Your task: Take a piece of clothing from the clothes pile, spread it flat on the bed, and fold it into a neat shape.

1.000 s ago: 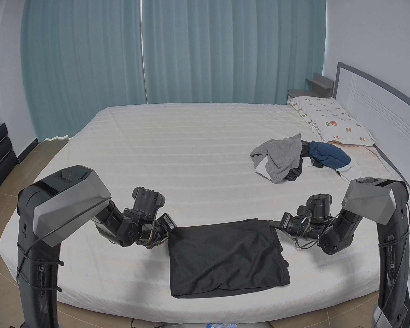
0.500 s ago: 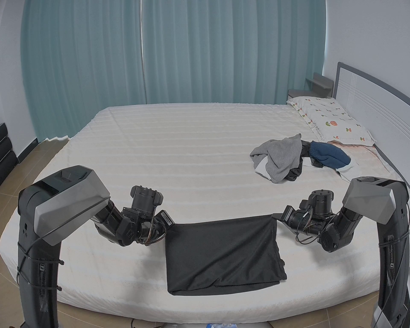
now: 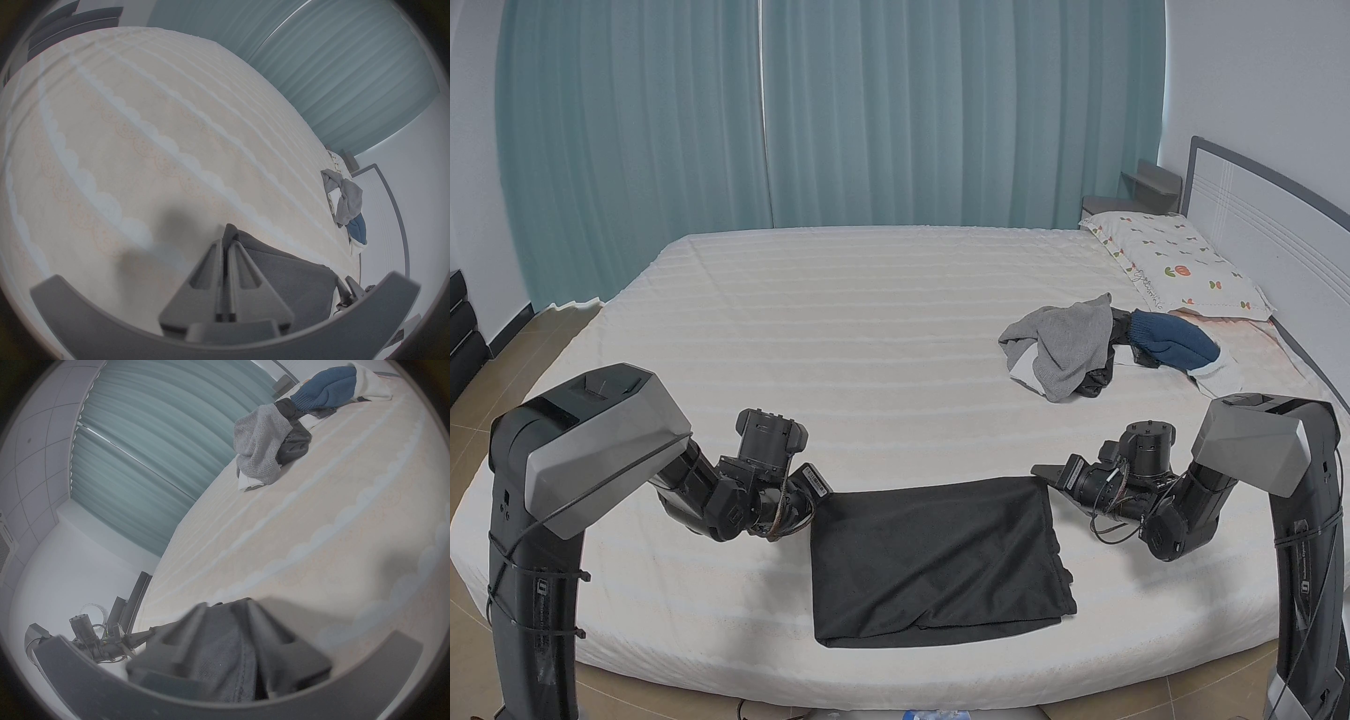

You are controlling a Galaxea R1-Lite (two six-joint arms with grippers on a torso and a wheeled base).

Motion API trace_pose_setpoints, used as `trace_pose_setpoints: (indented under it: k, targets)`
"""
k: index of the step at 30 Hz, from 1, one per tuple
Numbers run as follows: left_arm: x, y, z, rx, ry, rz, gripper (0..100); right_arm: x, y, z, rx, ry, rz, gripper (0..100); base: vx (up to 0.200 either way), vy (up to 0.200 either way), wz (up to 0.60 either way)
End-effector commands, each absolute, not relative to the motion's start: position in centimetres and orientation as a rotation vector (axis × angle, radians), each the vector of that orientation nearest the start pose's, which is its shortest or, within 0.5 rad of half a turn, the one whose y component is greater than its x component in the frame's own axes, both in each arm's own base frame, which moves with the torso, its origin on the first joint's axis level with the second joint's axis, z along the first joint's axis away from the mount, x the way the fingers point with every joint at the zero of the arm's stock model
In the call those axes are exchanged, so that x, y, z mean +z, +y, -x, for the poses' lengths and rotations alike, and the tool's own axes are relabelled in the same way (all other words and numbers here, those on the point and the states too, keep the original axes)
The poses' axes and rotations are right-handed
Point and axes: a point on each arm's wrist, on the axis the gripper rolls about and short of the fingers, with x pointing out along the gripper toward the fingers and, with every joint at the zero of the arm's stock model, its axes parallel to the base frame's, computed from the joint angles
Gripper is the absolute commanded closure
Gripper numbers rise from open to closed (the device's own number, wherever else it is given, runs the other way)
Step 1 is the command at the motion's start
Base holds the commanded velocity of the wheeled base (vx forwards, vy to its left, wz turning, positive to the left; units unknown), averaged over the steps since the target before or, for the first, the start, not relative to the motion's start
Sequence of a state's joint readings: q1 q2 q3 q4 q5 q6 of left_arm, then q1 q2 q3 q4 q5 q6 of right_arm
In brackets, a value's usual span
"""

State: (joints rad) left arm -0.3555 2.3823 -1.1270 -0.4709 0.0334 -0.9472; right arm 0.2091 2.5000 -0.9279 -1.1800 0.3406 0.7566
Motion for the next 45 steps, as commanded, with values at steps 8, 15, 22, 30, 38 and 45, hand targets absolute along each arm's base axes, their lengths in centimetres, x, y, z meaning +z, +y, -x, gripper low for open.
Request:
trace_pose_setpoints:
  k: [8,15,22,30,38,45]
  targets:
    - [-0.1,-12.9,-38.7,0.109,0.84,0.769,0,2.1,7.4,-32.9,0.489,0.67,-0.754,0,0.0,0.0,0.0]
    - [1.3,-12.0,-37.7,0.055,0.887,0.857,0,2.2,8.5,-28.0,0.602,0.775,-0.645,0,0.0,0.0,0.0]
    - [2.7,-11.8,-36.1,0.055,0.892,0.875,0,-0.4,8.6,-25.8,0.59,0.898,-0.585,0,0.0,0.0,0.0]
    - [1.9,-11.5,-34.3,0.097,0.946,0.912,0,-1.2,8.3,-25.7,0.523,0.906,-0.564,0,-0.175,0.0,0.0]
    - [1.6,-11.8,-34.4,0.093,0.952,0.903,0,-1.9,8.7,-27.4,0.49,0.875,-0.555,0,-0.05,0.0,0.0]
    - [1.6,-11.8,-34.6,0.09,0.946,0.903,0,-2.2,9.2,-29.0,0.477,0.839,-0.556,0,0.0,0.0,0.0]
